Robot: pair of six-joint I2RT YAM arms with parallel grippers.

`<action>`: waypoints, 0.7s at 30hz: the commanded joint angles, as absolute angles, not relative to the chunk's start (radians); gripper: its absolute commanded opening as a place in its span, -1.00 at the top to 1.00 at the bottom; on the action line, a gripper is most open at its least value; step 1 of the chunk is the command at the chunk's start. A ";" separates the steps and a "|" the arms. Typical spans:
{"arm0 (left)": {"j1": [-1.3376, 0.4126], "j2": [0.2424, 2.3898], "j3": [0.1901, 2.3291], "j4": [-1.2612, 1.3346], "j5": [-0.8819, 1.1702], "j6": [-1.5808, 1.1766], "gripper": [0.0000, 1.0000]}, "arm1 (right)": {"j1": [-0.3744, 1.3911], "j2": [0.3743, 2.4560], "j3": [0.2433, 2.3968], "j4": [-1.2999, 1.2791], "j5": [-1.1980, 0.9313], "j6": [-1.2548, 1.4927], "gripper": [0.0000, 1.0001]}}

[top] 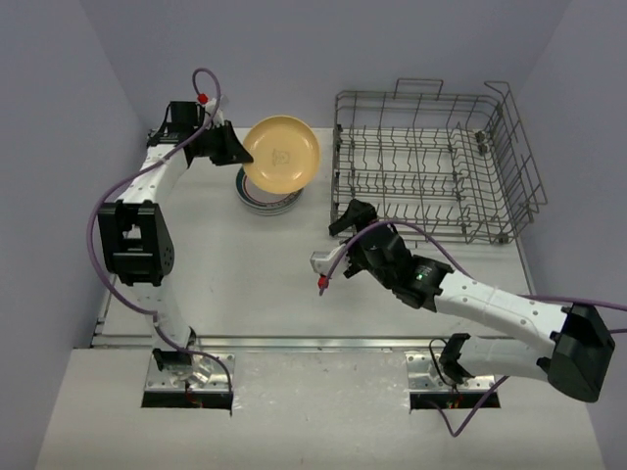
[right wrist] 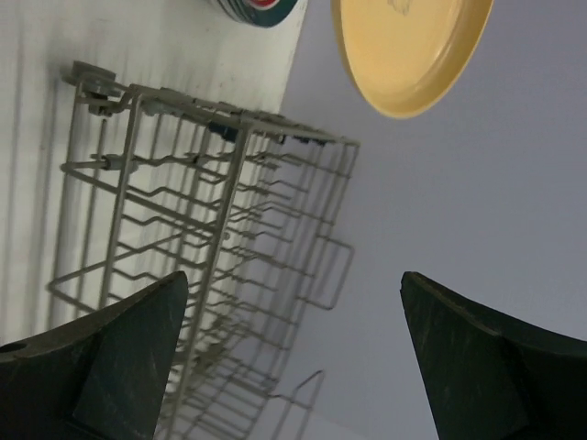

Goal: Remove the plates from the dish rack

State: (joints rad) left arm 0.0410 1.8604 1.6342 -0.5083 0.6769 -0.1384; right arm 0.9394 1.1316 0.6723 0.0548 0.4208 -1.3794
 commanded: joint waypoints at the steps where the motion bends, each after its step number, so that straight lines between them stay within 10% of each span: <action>1: 0.054 1.999 1.723 -0.461 0.585 -0.200 1.00 | 0.879 1.114 0.860 -0.151 0.455 -0.975 -0.98; 11: 0.062 2.165 1.819 -0.509 0.492 -0.195 0.96 | 0.767 1.133 1.090 -0.424 0.363 -0.523 -0.98; 17: 0.074 2.115 1.792 -0.514 0.465 -0.190 -0.45 | 0.653 1.137 1.146 -0.456 0.265 -0.321 -0.98; 21: 0.077 2.058 1.843 -0.571 0.445 -0.178 -0.59 | 0.575 1.140 1.188 -0.480 0.213 -0.232 -0.98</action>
State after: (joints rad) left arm 0.0616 2.1678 1.7734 -0.5309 0.4915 -0.1984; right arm 0.6269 1.1389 1.1115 -0.4637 0.2863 -0.4031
